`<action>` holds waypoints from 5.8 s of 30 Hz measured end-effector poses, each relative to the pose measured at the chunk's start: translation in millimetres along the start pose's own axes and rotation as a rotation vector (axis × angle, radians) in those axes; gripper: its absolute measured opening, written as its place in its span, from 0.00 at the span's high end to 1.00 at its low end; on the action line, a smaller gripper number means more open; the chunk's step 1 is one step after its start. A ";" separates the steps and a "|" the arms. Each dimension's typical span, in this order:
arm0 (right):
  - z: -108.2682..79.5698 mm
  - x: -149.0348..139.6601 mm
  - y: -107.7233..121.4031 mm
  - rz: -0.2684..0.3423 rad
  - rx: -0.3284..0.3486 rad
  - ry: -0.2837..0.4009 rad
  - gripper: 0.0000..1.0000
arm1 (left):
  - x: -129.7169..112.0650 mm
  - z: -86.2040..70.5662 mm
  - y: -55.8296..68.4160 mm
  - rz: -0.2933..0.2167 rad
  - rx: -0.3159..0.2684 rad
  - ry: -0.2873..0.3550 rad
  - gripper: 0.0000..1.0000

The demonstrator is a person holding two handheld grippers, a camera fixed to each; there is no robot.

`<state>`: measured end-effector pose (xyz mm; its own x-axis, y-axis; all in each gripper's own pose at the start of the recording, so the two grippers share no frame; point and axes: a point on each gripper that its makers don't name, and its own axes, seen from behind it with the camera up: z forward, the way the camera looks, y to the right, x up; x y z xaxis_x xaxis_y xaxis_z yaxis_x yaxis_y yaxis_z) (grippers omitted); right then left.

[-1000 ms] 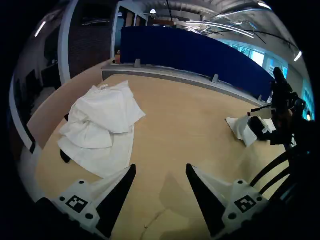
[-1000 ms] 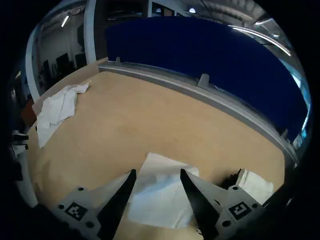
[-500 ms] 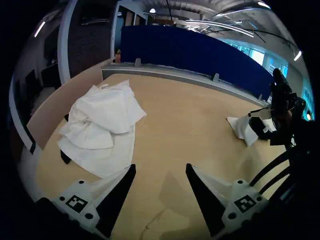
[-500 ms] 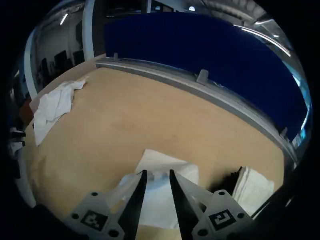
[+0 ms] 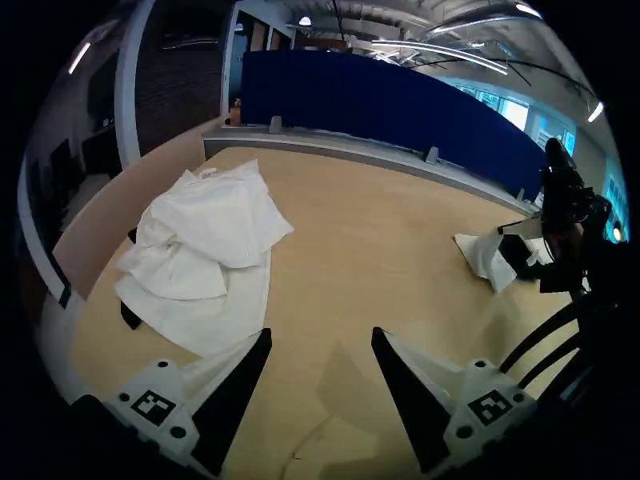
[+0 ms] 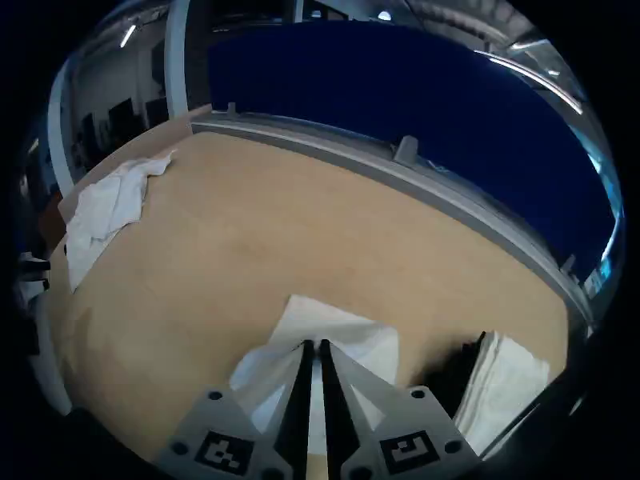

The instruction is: Fold towel

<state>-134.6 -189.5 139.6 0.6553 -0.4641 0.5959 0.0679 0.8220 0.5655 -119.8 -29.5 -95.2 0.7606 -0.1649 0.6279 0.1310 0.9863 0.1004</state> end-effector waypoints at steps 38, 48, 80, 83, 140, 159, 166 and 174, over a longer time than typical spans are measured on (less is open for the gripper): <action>-118.5 137.3 108.2 0.084 -0.116 0.242 0.94 | 38.6 -2.0 28.6 0.024 -0.041 0.053 0.07; -130.5 152.1 141.2 0.102 -0.150 0.259 0.94 | 38.1 -5.4 30.6 0.027 -0.036 0.055 0.08; -121.0 169.3 225.4 0.175 -0.231 0.256 0.94 | 38.4 -5.8 40.2 0.038 -0.023 0.051 0.07; -117.0 168.0 225.9 0.178 -0.230 0.252 0.94 | 37.7 -5.5 39.4 0.039 -0.020 0.050 0.07; -136.7 -146.5 226.1 0.620 -0.363 0.060 0.92 | 42.8 -11.1 75.1 0.126 -0.071 0.038 0.07; -164.6 -133.2 225.1 0.612 -0.416 0.152 0.31 | 44.0 -9.0 77.6 0.124 -0.081 0.047 0.07; -166.0 -121.5 223.0 0.590 -0.415 0.182 0.04 | 45.4 -10.9 76.1 0.121 -0.081 0.050 0.07; -154.8 -89.0 201.8 0.525 -0.360 0.237 0.00 | 46.0 -12.7 74.0 0.118 -0.079 0.052 0.07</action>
<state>-62.8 68.8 112.4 0.8140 0.0781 0.5756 -0.0852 0.9963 -0.0147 -67.0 35.8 -68.7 0.8052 -0.0497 0.5909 0.0866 0.9957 -0.0343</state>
